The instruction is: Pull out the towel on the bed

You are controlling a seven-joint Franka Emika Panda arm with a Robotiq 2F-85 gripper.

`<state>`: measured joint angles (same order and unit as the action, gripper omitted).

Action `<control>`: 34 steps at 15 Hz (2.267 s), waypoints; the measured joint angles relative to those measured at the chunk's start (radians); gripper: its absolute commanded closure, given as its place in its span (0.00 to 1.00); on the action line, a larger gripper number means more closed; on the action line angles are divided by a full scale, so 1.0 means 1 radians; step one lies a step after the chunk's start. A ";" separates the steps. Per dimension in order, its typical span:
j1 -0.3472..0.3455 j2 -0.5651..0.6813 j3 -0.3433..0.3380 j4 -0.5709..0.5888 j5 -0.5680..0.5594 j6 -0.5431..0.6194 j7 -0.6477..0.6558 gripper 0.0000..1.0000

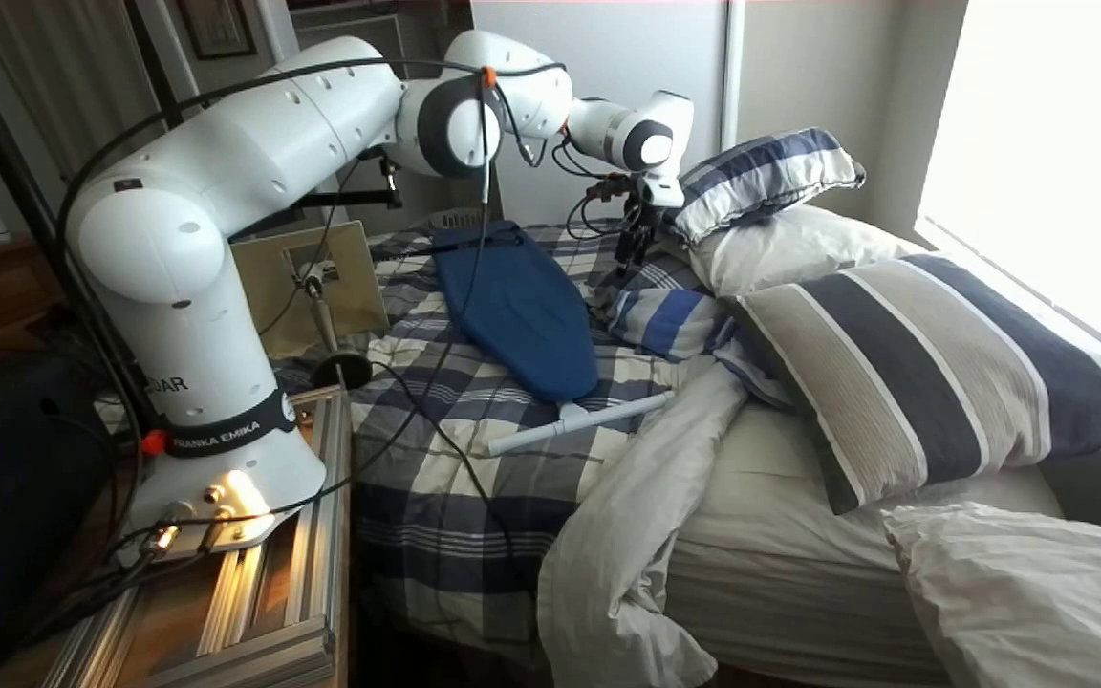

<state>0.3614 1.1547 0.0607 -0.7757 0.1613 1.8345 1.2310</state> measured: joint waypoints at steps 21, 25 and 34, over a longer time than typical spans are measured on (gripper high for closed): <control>0.008 0.115 -0.033 0.150 -0.022 -0.022 0.015 0.00; 0.011 0.121 -0.034 0.150 -0.022 0.007 0.015 0.00; 0.043 0.185 -0.094 0.151 -0.058 0.259 0.010 0.00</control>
<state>0.4042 1.3399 -0.0333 -0.6251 0.1030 2.0937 1.2410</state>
